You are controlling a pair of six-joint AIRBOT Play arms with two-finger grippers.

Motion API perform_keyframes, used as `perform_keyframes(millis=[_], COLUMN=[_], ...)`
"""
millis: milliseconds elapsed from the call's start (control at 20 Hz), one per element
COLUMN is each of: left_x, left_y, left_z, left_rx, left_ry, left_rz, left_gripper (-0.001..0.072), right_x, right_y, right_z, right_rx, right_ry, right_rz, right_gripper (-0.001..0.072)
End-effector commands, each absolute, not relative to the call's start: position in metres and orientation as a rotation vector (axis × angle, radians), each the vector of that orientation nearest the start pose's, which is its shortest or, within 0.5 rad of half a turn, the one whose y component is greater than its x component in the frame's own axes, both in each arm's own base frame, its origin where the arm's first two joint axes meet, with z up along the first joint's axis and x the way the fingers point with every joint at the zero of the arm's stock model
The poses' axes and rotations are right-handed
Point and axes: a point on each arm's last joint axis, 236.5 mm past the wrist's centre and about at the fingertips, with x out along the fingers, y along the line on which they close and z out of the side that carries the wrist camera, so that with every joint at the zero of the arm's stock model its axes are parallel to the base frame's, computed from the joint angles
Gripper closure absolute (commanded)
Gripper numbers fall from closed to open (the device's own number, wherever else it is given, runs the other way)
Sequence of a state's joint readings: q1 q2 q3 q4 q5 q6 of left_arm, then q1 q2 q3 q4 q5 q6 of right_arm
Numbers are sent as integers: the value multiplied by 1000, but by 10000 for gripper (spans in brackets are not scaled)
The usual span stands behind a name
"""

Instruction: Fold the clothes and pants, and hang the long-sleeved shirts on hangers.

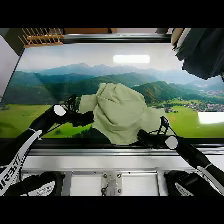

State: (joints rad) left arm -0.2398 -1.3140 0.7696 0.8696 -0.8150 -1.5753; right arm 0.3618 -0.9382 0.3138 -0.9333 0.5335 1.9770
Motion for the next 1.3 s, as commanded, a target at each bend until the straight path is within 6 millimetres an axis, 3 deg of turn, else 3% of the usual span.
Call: perform_keyframes(millis=[0,50,100,200,300,450,550,700,850,1050,1150,1250], left_x=[334,345,357,362,340,277,236,194,180,182,195,222], left_y=[-200,-204,-211,-222,-232,-234,-227,-219,-216,-225,-235,-243], left_z=[-32,6,59,175,296,445,508,564,596,609,597,568], left_rx=[-588,-582,-575,-538,-507,-500,-523,-522,-498,-464,-449,-446], left_ry=[1304,1229,1124,885,625,246,62,-94,-178,-182,-135,-55], left_rz=[-364,-413,-476,-599,-717,-864,-929,-1001,-1021,-1050,-1049,-1010], left_gripper=[699,699,699,699,699,699,699,699,699,699,699,699], right_x=[266,285,305,338,351,330,299,256,227,215,227,254], right_y=[160,152,144,129,123,121,115,106,95,89,92,97], right_z=[-70,-39,0,106,231,395,477,556,600,617,611,596], right_rx=[662,599,532,423,374,357,350,351,369,383,383,382], right_ry=[1189,1141,1078,903,675,315,107,-128,-294,-372,-346,-281], right_rz=[130,161,194,270,335,411,443,469,475,475,472,465], right_gripper=[705,704,704,705,704,705,704,704,704,704,704,705])
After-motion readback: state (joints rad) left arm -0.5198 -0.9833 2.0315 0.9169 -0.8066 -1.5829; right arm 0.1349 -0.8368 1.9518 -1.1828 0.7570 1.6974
